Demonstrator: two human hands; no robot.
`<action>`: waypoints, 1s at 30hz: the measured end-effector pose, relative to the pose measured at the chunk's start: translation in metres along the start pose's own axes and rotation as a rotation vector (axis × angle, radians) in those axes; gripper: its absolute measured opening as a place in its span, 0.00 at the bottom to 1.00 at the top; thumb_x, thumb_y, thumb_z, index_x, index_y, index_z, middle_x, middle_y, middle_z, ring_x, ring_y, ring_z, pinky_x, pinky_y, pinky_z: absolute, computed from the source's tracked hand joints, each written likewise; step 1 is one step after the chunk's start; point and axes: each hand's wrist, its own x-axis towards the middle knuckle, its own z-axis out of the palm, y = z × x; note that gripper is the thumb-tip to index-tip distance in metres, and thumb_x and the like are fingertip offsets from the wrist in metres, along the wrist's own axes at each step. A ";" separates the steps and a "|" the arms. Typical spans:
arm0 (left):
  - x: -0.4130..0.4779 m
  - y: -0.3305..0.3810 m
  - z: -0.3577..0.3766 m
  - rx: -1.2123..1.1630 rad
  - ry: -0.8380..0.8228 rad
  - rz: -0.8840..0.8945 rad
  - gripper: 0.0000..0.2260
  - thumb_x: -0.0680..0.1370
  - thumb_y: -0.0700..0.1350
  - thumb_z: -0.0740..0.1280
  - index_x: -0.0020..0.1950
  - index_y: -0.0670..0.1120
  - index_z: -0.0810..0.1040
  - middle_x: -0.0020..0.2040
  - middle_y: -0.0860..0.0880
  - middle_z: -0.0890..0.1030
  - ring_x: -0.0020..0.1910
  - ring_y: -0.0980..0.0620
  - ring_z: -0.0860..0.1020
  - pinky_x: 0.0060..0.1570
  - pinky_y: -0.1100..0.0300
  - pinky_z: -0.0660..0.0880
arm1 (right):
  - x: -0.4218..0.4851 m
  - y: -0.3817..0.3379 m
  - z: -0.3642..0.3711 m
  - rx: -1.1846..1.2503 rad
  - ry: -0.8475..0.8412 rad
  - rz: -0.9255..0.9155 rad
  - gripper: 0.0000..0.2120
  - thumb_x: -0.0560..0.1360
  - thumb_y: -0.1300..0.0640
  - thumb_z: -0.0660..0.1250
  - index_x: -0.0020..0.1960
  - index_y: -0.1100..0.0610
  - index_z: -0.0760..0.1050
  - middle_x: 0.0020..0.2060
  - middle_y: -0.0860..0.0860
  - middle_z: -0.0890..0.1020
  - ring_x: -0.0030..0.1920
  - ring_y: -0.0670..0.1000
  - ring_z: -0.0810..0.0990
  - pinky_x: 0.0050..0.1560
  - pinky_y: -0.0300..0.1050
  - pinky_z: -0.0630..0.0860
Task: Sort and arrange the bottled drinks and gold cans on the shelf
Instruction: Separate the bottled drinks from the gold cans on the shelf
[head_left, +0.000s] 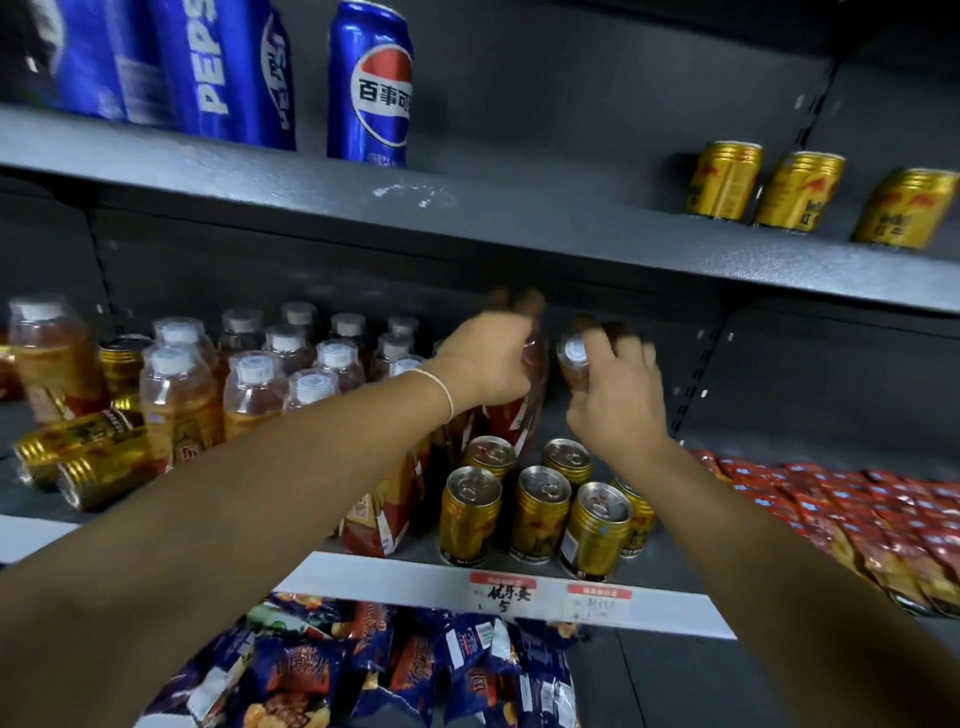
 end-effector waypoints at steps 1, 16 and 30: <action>-0.006 0.003 -0.008 -0.024 0.044 0.036 0.27 0.69 0.43 0.71 0.66 0.51 0.67 0.49 0.52 0.72 0.44 0.51 0.75 0.40 0.57 0.77 | -0.004 -0.010 -0.007 -0.036 -0.002 -0.007 0.35 0.67 0.63 0.74 0.70 0.54 0.66 0.62 0.62 0.71 0.63 0.64 0.68 0.63 0.61 0.72; -0.144 -0.016 -0.111 -0.202 0.065 0.255 0.30 0.69 0.42 0.75 0.65 0.53 0.64 0.62 0.50 0.65 0.42 0.54 0.75 0.36 0.61 0.76 | -0.080 -0.143 -0.081 -0.292 -0.261 0.247 0.40 0.66 0.53 0.76 0.70 0.53 0.58 0.64 0.57 0.69 0.63 0.63 0.71 0.56 0.59 0.76; -0.278 -0.123 -0.252 0.014 -0.255 -0.141 0.24 0.67 0.44 0.76 0.59 0.47 0.69 0.42 0.53 0.74 0.39 0.55 0.75 0.28 0.63 0.73 | -0.095 -0.330 -0.057 0.247 -0.812 0.162 0.37 0.64 0.58 0.78 0.69 0.49 0.68 0.46 0.46 0.77 0.45 0.46 0.77 0.36 0.40 0.76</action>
